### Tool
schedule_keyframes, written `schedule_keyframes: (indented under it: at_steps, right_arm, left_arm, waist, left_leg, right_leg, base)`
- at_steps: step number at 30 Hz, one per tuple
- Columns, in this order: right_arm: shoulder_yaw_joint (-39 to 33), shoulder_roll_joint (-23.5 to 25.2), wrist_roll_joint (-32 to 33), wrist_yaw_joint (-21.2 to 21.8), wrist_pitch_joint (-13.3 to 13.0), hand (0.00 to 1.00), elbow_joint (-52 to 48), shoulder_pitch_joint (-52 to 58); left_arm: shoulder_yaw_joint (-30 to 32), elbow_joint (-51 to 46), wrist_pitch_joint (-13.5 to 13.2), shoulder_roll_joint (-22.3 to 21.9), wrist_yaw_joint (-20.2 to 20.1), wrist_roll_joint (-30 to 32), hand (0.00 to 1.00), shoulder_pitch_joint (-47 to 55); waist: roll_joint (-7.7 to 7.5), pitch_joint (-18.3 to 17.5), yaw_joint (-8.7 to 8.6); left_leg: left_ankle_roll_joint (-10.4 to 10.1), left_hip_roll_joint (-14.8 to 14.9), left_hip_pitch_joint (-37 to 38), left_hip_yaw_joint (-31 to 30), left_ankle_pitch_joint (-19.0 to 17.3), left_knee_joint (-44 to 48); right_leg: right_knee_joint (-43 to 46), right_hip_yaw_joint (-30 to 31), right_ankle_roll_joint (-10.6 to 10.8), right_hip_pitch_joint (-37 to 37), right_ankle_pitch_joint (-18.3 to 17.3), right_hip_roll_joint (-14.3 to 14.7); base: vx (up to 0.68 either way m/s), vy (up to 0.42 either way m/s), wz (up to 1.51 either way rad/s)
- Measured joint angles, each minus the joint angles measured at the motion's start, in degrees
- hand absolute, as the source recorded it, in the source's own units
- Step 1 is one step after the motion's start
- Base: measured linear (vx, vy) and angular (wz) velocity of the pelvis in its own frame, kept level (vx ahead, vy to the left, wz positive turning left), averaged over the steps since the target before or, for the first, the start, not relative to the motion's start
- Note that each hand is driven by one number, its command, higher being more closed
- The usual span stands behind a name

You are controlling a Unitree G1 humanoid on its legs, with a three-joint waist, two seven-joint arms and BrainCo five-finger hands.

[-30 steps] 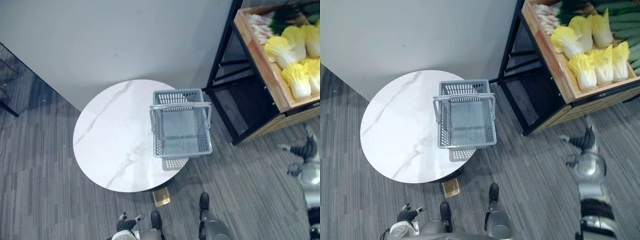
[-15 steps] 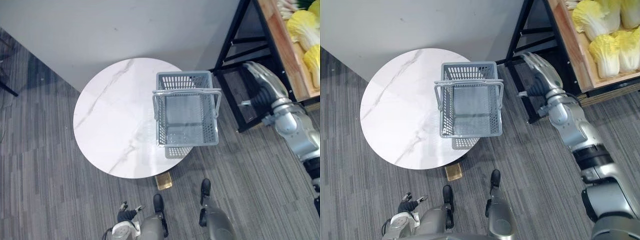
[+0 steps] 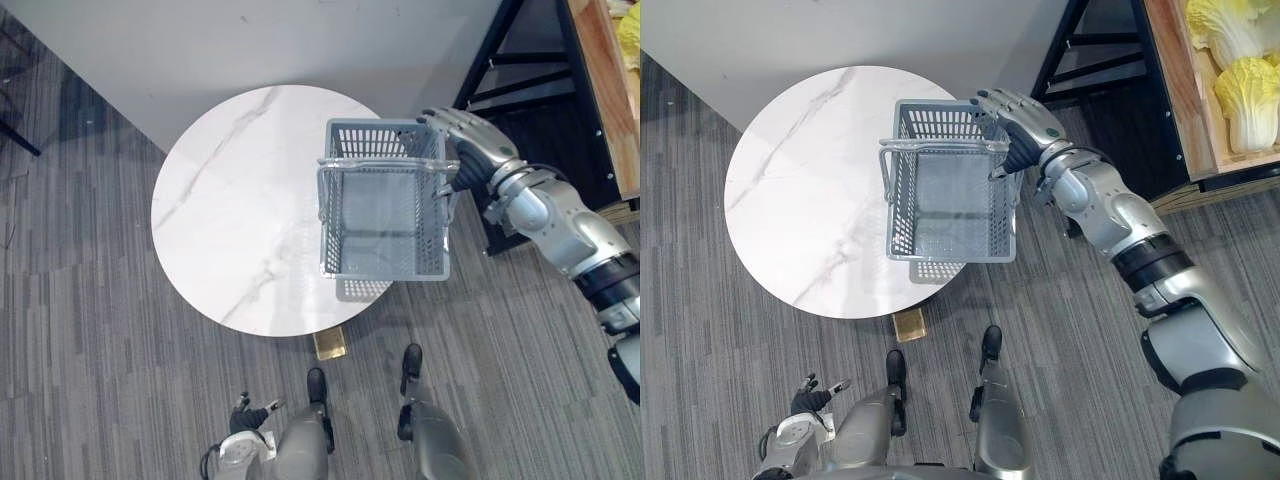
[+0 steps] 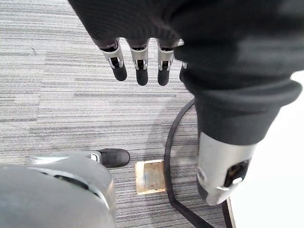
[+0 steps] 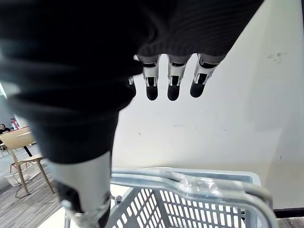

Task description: Pick vegetable in the basket

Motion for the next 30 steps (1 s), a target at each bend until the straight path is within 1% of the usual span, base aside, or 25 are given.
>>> schedule_keyframes:
  at_steps: [6,7,11,12,15,19,20,21,23,26,28,30]
  right_arm:
    - [2.2,3.4,0.0,1.8,0.8,0.0,3.1,-1.8]
    - [2.5,4.8,0.0,2.2,1.1,0.0,4.7,-2.8]
    - [3.0,6.8,0.0,2.4,1.4,0.0,8.1,-5.8]
    - [3.3,7.5,0.0,2.4,1.6,0.0,9.7,-6.8]
    - [3.5,9.6,-0.1,2.3,2.2,0.0,13.8,-9.0]
    - [3.3,11.0,-0.1,2.1,3.4,0.0,18.1,-10.3]
    - [2.1,11.2,-0.2,2.0,3.6,0.0,20.1,-10.3]
    - [1.1,11.3,-0.2,1.8,3.8,0.0,21.1,-10.4]
    - [-0.9,11.7,-0.3,1.5,4.0,0.0,22.9,-10.9]
    - [-3.1,11.7,-2.2,0.7,4.3,0.0,25.6,-11.4]
    - [-4.0,11.7,-2.3,0.4,5.1,0.0,26.6,-11.5]
    - [-5.4,11.7,-2.4,0.0,5.2,0.0,27.1,-11.5]
  left_arm:
    - [0.4,0.9,0.1,0.2,0.2,0.0,0.0,0.0]
    - [0.4,0.9,0.0,0.2,0.2,0.0,0.0,0.0]
    - [0.4,0.9,0.1,0.4,0.3,0.0,0.0,-0.4]
    - [0.4,0.9,0.1,0.4,0.3,0.0,0.0,-0.5]
    - [0.4,0.9,0.0,0.4,0.4,0.0,0.0,-0.6]
    - [0.2,0.9,0.0,0.5,0.4,0.0,0.0,-0.6]
    - [0.0,0.9,0.0,0.4,0.4,-0.1,0.0,-0.6]
    - [-0.1,1.0,0.0,0.4,0.4,-0.1,0.0,-0.6]
    - [-0.3,1.0,0.0,0.4,0.5,-0.1,0.0,-0.6]
    - [-0.4,1.0,0.0,0.3,0.5,-0.1,0.0,-0.6]
    - [-0.6,1.0,0.0,0.4,0.5,-0.1,0.0,-0.6]
    - [-1.0,1.0,0.0,0.5,0.5,-0.1,0.0,-0.6]
  waist:
    - [0.02,0.1,0.2]
    - [0.06,0.3,0.31]
    - [0.17,1.3,0.55]
    - [0.16,1.8,1.18]
    - [0.23,2.4,2.04]
    - [0.26,2.4,2.43]
    - [0.31,2.4,3.08]
    - [0.36,2.5,3.24]
    - [0.62,2.6,3.19]
    - [0.97,3.1,3.19]
    - [1.05,3.7,3.16]
    - [1.24,4.2,3.01]
  left_leg:
    - [0.0,0.0,-0.2,-0.1,0.0,0.0]
    - [0.0,0.0,-0.2,-0.2,0.0,0.0]
    - [0.1,-0.1,-0.9,-1.3,0.1,0.5]
    - [0.1,-0.1,-0.9,-1.3,0.1,0.7]
    - [0.1,-0.1,-1.2,-1.6,0.1,1.0]
    - [0.3,-0.4,-2.1,-2.9,0.3,1.2]
    - [0.3,-0.5,-2.1,-2.9,0.3,1.2]
    - [0.4,-0.6,-2.2,-3.1,0.3,1.2]
    - [0.5,-0.7,-2.6,-3.7,0.4,1.3]
    - [0.5,-0.8,-2.9,-4.1,0.5,1.5]
    - [0.5,-0.8,-2.9,-4.1,0.5,1.5]
    - [0.5,-0.8,-3.0,-4.2,0.5,1.5]
  right_leg:
    - [-0.5,-0.1,0.1,0.1,0.3,0.0]
    - [-0.5,-0.2,0.1,0.1,0.3,0.0]
    - [-0.6,-1.1,0.1,0.3,0.3,-0.1]
    - [-0.6,-1.1,0.1,0.3,0.3,-0.1]
    - [-0.6,-1.4,0.1,0.3,0.3,-0.2]
    - [-0.7,-2.6,0.1,0.3,0.3,-0.6]
    - [-0.7,-2.6,0.1,0.3,0.3,-0.7]
    - [-0.7,-2.8,0.1,0.3,0.3,-0.7]
    - [-0.7,-3.2,0.1,0.3,0.3,-0.9]
    - [-0.7,-3.6,0.1,0.3,0.3,-1.0]
    - [-0.6,-3.7,0.1,0.3,0.3,-1.0]
    - [-0.6,-3.7,0.1,0.3,0.3,-1.0]
  base:
    - [0.0,0.0,0.0]
    - [0.01,0.003,0.03]
    - [0.0,0.003,0.11]
    - [-0.01,0.002,0.04]
    - [-0.01,0.004,0.05]
    - [0.0,0.014,0.16]
    - [0.0,0.017,0.05]
    - [0.0,0.017,0.06]
    - [0.0,0.02,0.14]
    - [0.0,0.013,0.07]
    - [0.0,0.0,0.0]
    - [0.0,0.0,0.0]
